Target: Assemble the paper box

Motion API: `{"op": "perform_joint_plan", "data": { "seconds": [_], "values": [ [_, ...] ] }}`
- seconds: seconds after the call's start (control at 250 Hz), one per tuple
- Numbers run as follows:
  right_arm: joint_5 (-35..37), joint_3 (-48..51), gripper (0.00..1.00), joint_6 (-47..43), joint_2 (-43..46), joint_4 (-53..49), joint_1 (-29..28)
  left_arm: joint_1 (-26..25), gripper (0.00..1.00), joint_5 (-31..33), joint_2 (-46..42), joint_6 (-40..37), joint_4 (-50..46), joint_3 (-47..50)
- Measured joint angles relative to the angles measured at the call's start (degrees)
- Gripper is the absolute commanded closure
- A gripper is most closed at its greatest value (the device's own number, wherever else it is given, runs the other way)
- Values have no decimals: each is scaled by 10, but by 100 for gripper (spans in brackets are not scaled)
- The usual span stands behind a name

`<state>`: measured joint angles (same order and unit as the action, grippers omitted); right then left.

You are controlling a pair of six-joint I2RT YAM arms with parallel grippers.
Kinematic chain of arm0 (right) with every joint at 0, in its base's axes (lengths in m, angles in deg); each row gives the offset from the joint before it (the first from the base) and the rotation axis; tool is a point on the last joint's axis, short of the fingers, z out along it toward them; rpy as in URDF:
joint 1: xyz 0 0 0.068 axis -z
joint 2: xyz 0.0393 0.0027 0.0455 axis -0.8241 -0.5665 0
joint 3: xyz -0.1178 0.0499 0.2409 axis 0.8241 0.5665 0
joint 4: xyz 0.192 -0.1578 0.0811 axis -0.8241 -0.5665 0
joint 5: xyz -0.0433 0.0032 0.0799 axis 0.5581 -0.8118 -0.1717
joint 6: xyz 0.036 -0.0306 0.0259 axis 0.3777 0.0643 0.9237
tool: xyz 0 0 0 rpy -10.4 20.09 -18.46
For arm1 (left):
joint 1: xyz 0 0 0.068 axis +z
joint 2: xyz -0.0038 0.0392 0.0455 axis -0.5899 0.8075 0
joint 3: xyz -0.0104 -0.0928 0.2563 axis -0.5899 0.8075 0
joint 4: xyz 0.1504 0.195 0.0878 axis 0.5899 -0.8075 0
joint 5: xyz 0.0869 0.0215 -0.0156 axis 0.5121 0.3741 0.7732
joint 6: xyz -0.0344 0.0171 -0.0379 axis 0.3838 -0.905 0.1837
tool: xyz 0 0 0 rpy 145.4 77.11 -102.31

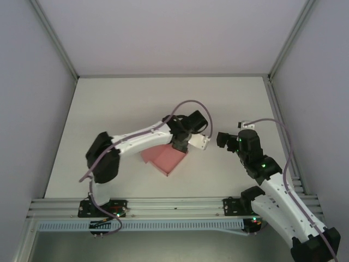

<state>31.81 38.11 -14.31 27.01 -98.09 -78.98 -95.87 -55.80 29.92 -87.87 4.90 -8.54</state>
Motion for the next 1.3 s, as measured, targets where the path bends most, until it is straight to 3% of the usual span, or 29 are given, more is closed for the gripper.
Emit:
{"op": "perform_joint_plan", "data": {
  "seconds": [0.168,0.303,0.447,0.595,0.735,0.787,0.819,1.026,1.078,1.138,1.302],
  "values": [
    [-75,-34,2,-24,-49,8,0,45,0,-11,-148,118,108,86],
    [-153,-64,4,-43,-146,23,-15,141,0,-13,-249,344,184,166],
    [-179,-117,8,-80,-287,27,-106,294,0,-11,-354,580,225,272],
    [-191,-192,19,-109,-417,34,-179,338,0,-28,-418,711,222,363],
    [-190,-256,32,-123,-525,34,-205,342,0,-43,-420,772,216,391],
    [-187,-271,46,-130,-554,34,-210,343,0,-46,-418,784,212,394],
    [-185,-277,50,-131,-566,34,-212,343,0,-49,-416,790,211,395],
    [-159,-300,69,-121,-612,27,-222,347,0,-57,-412,809,211,397],
    [-151,-302,82,-119,-617,24,-223,347,0,-59,-412,809,211,397],
    [-141,-303,90,-111,-621,20,-224,347,0,-61,-412,809,211,397],
    [-105,-303,98,-89,-619,21,-227,347,0,-61,-412,811,211,397]
  ]
}}
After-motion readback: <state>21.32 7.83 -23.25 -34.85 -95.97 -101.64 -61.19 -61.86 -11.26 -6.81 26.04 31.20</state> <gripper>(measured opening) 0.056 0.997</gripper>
